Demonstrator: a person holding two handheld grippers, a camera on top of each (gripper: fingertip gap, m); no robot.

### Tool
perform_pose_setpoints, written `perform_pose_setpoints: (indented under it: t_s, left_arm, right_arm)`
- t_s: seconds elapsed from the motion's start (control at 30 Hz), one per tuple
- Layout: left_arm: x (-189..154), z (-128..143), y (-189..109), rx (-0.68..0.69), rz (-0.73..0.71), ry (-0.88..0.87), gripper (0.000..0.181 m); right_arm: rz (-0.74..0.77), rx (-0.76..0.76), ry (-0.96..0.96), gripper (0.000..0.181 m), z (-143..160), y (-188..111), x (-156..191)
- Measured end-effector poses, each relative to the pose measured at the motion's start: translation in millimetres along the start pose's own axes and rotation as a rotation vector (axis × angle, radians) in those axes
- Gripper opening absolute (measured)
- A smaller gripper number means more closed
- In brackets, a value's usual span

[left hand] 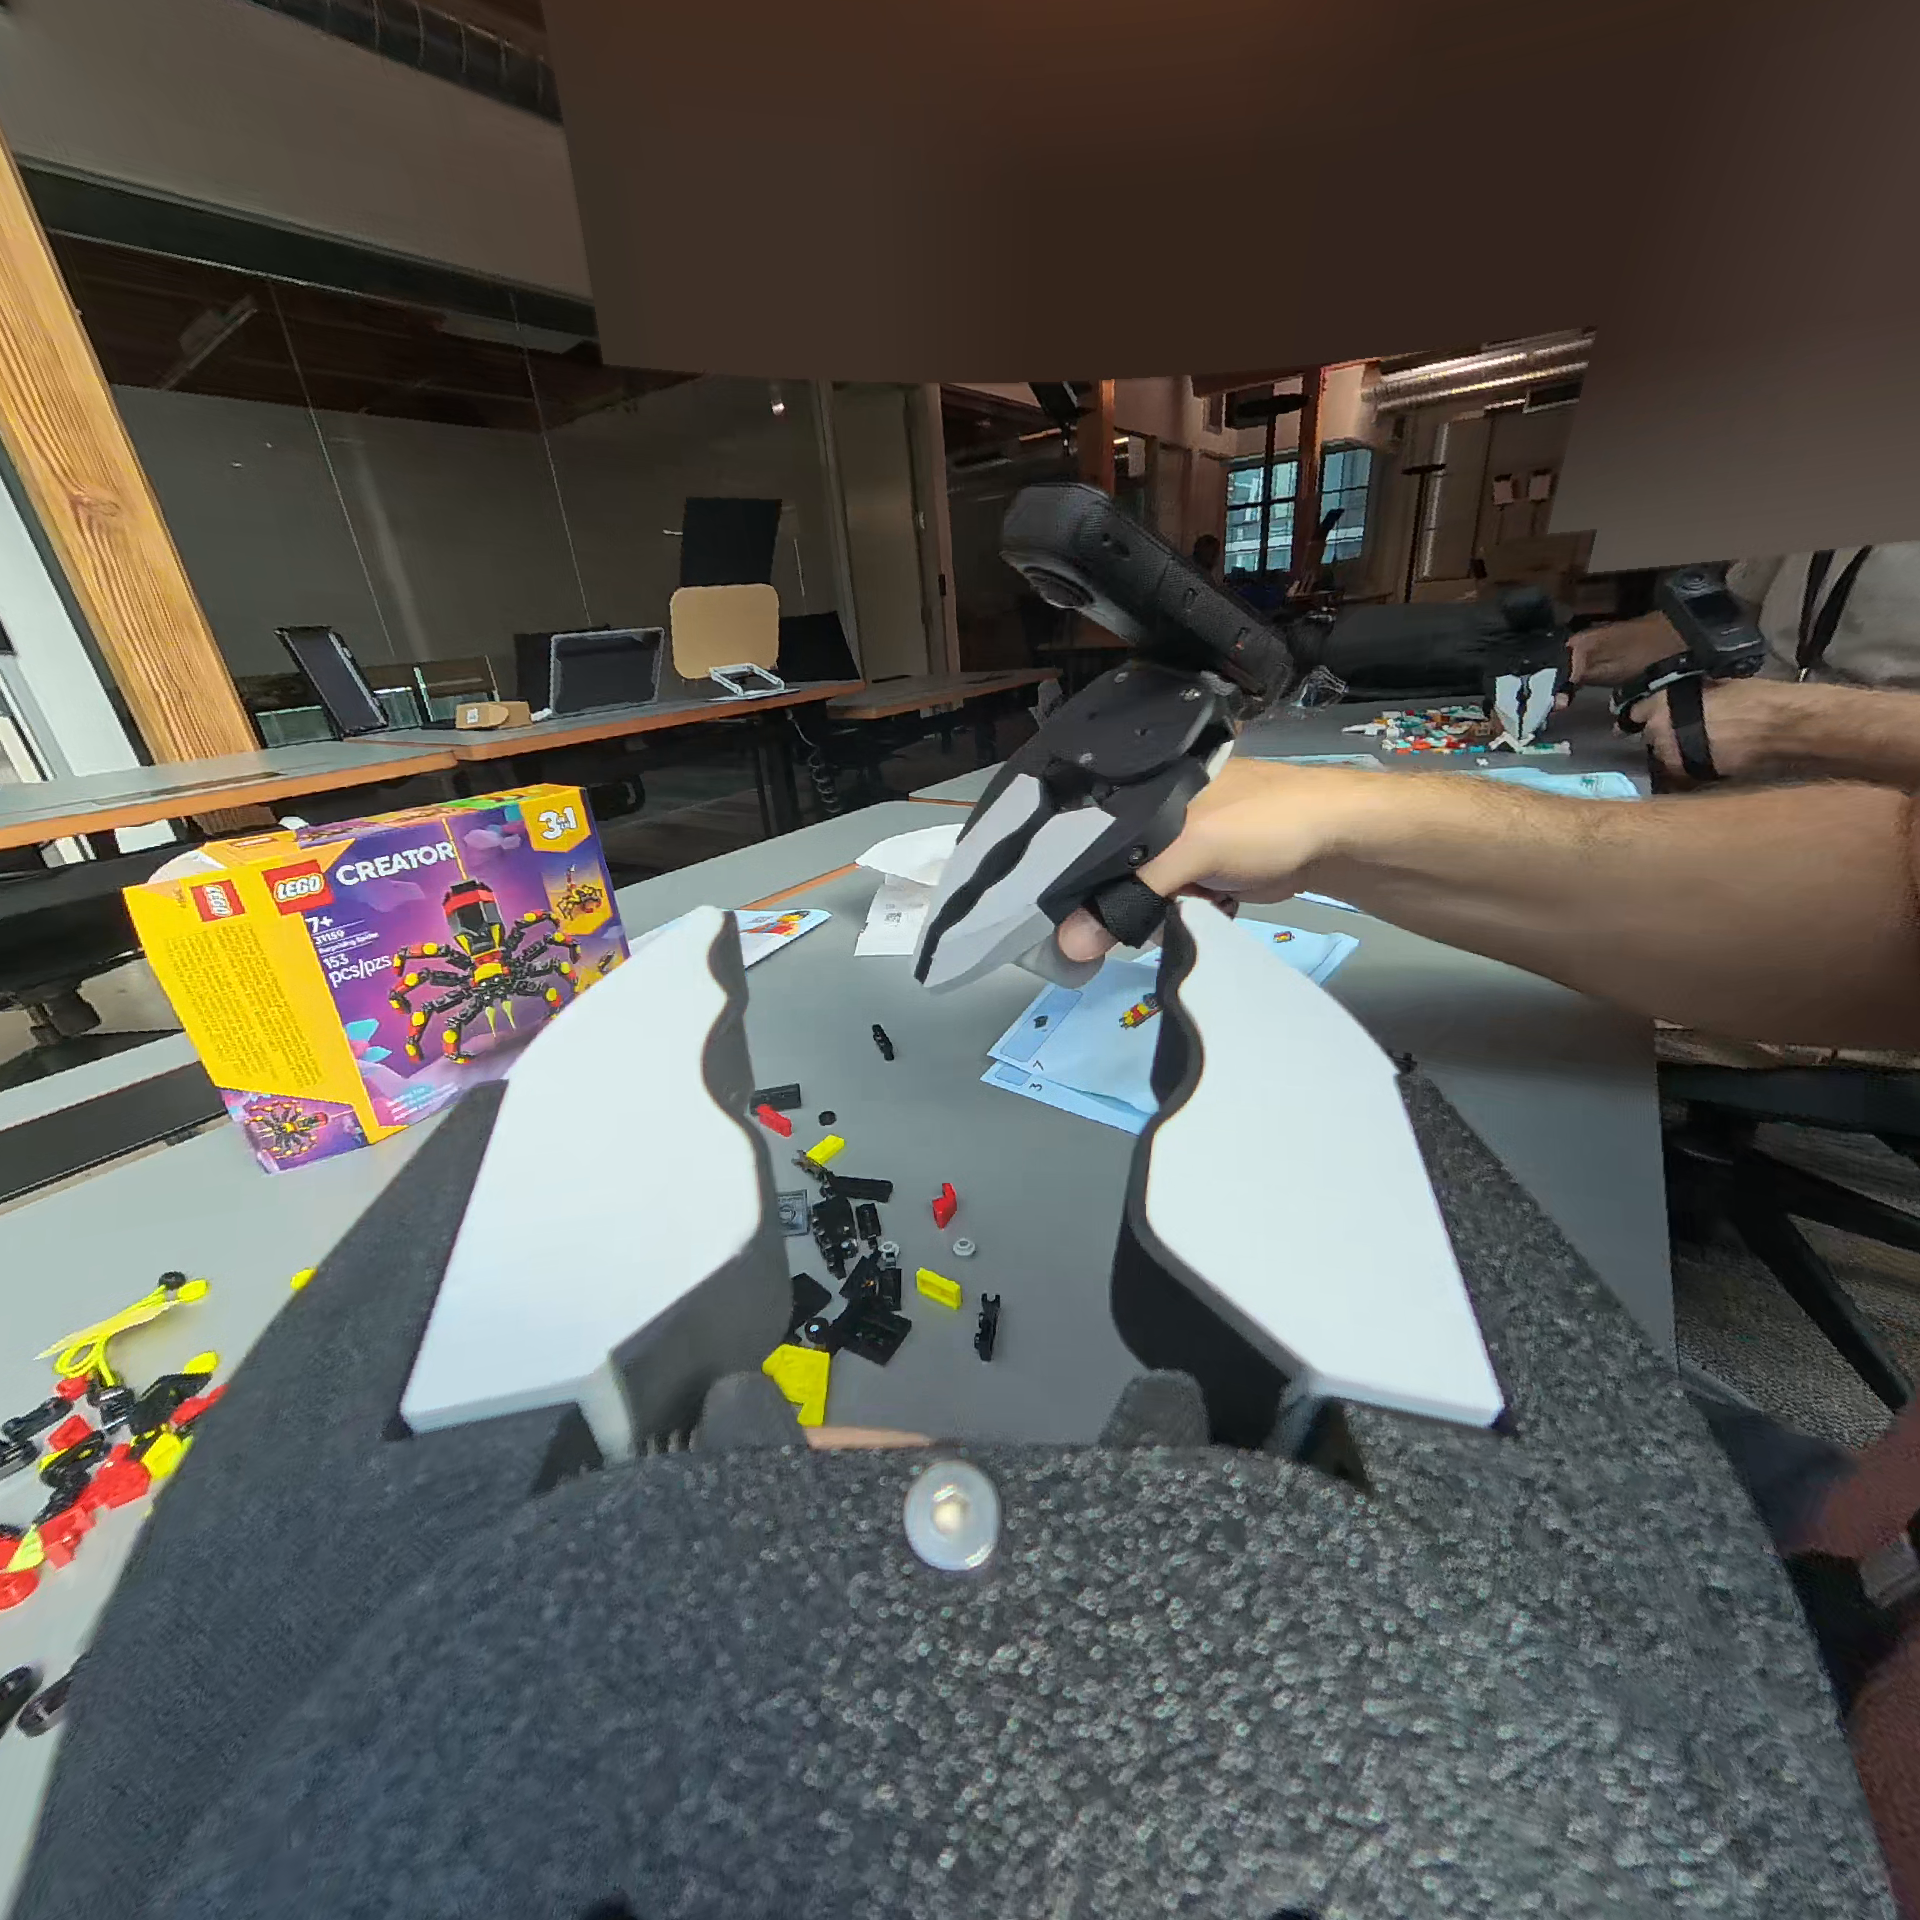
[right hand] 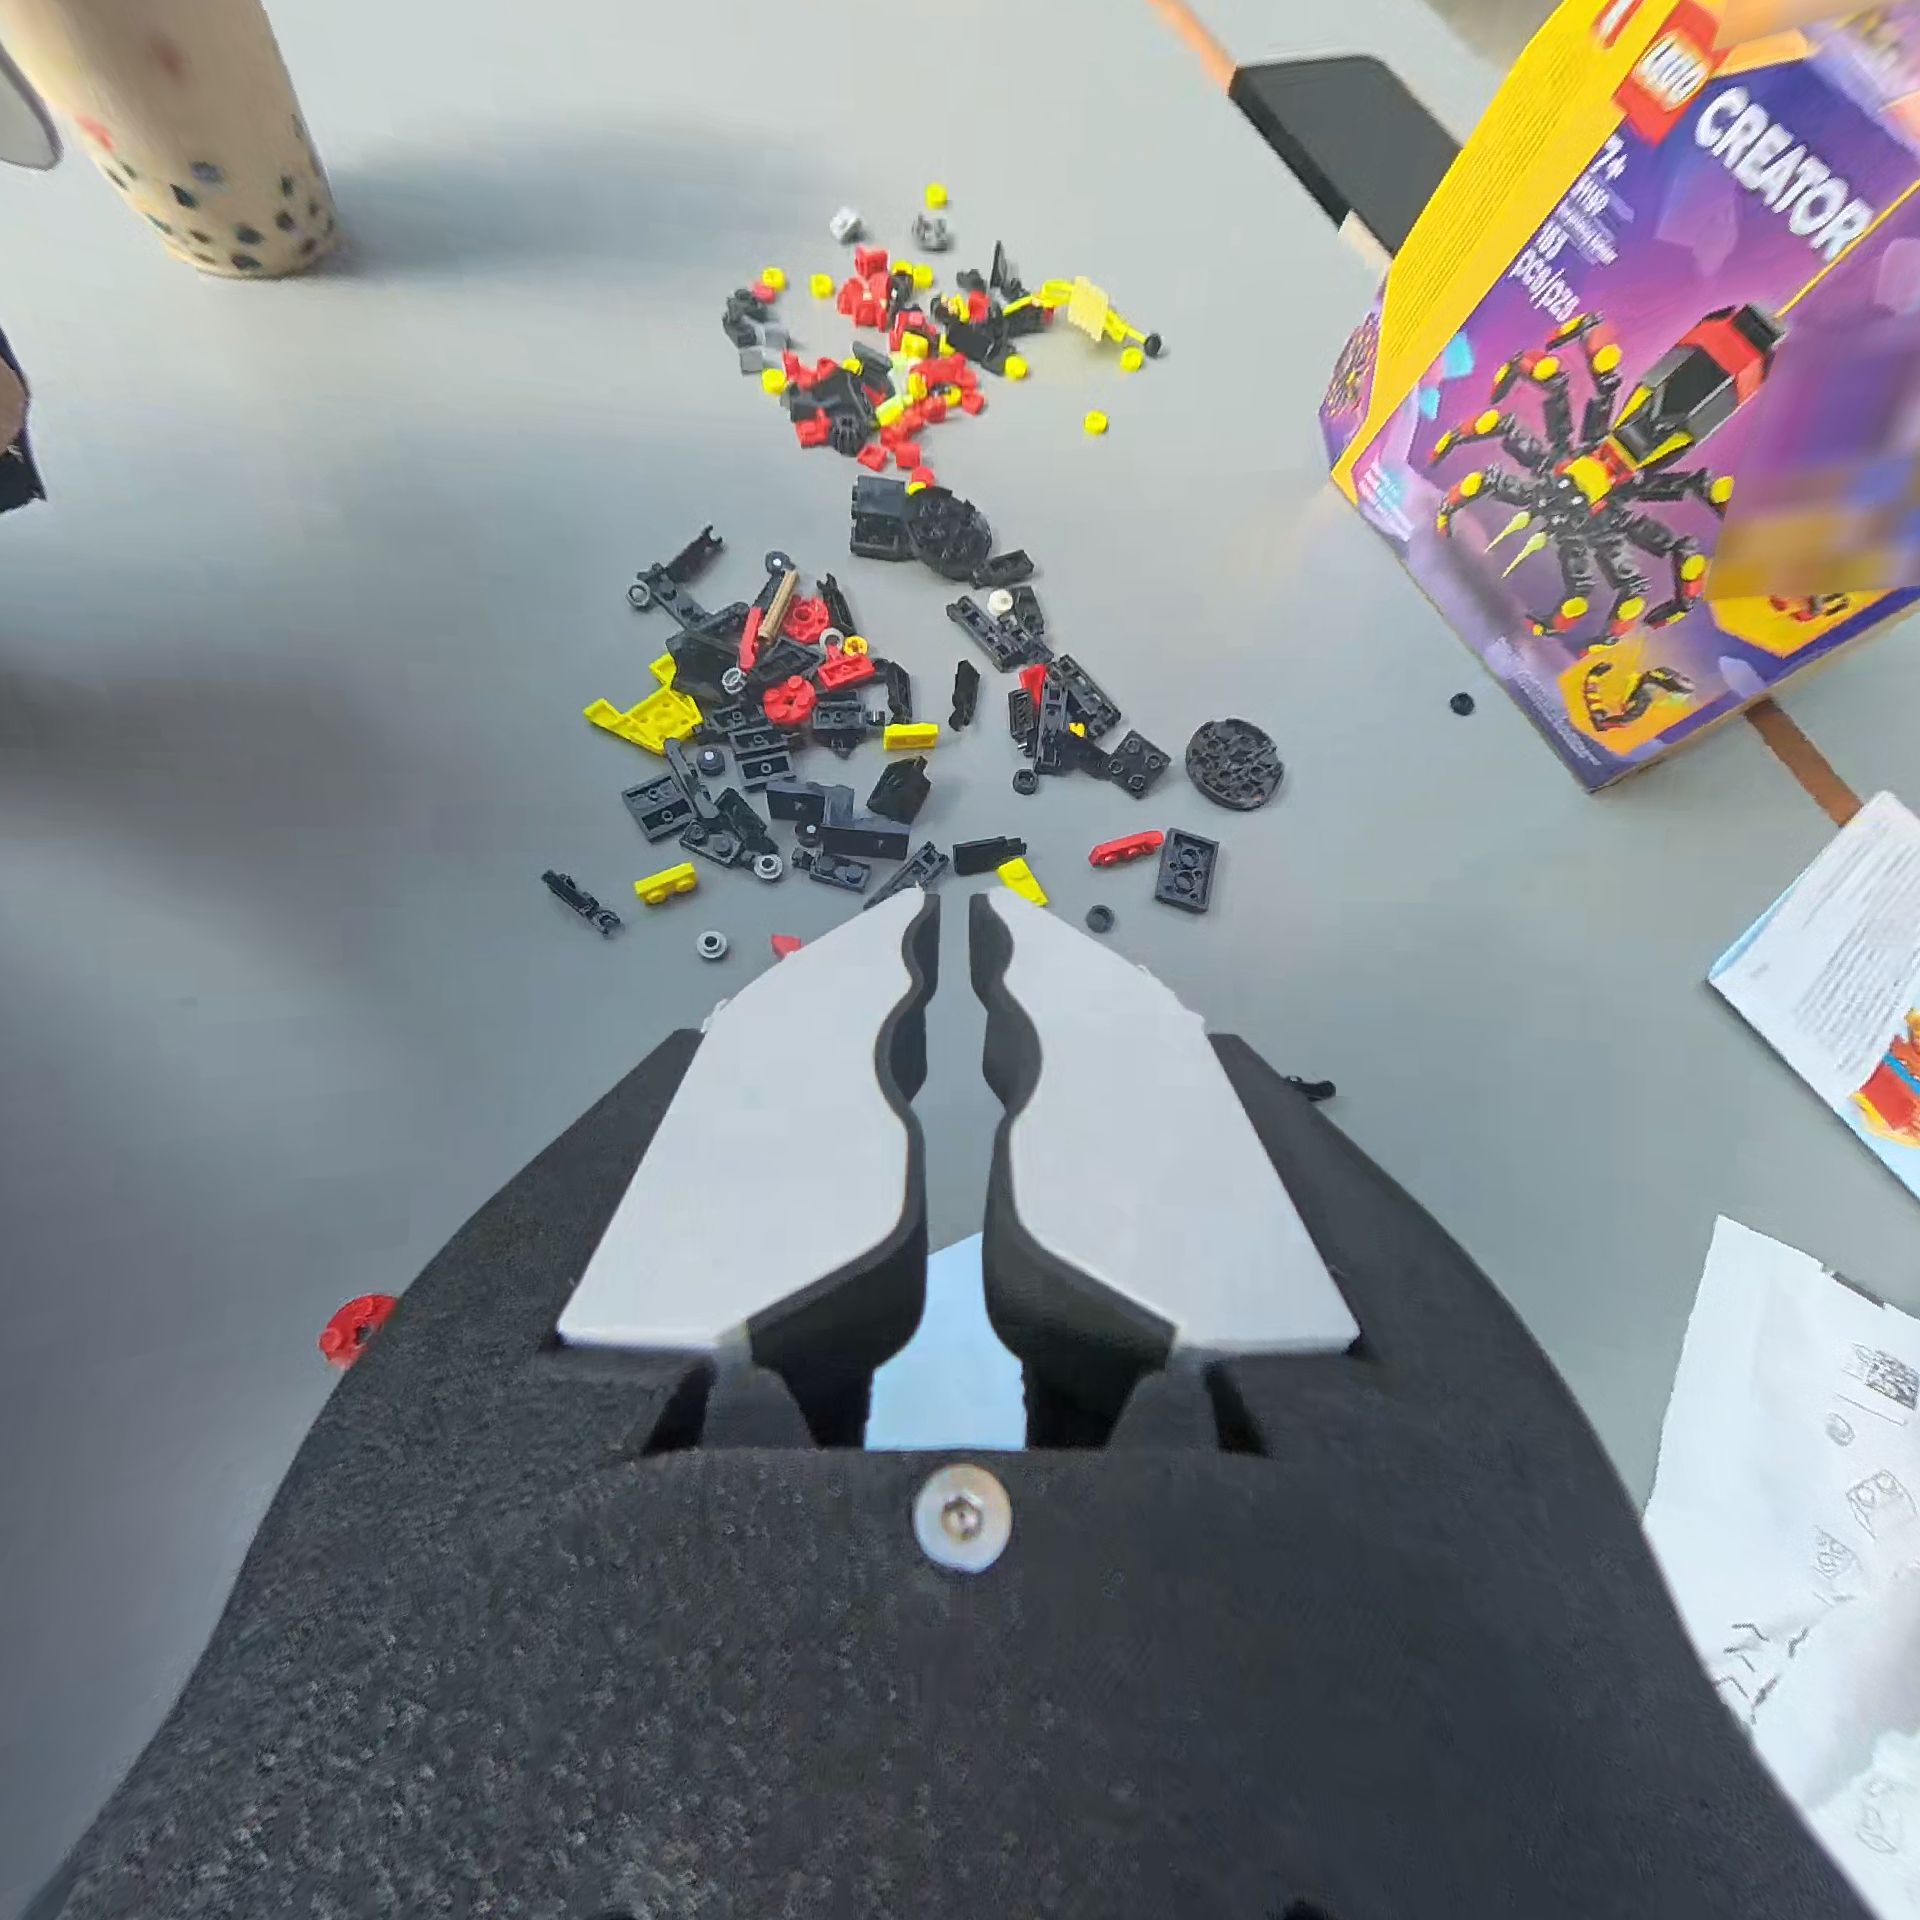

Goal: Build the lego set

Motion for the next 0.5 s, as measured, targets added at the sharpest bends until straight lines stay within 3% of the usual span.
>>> perform_pose_setpoints:
  t_s: [0.07, 0.13, 0.2, 0.5]
  left_arm:
    - [2.4, 5.8, -0.1, 0.032, -0.003, 0.025, 0.060]
    - [7.3, 9.6, 0.0, 0.061, -0.033, 0.030, 0.065]
    - [11.1, 11.9, -0.4, 0.071, -0.038, 0.009, 0.071]
    - [22.0, 19.2, -2.2, 0.073, -0.040, 0.046, 0.070]
  right_arm:
    - [-0.089, 0.159, 0.012, 0.008, 3.9, 25.4, 1.4]
    - [-0.076, 0.265, -0.017, 0.013, 11.1, 44.0, 6.7]
    - [-0.074, 0.277, 0.008, 0.015, 14.3, 55.7, 12.4]
    - [-0.085, 0.277, 0.117, 0.027, 19.0, 78.3, 15.7]
Point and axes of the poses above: each gripper's, where its closed fingertips meet, y out along the fingers, z out of its underside, x = y × z across the jaws, the point moved 8 cm from there along -y, back along the fingers, and after that the axes turned 9 degrees about -y, right-handed, at the moved point
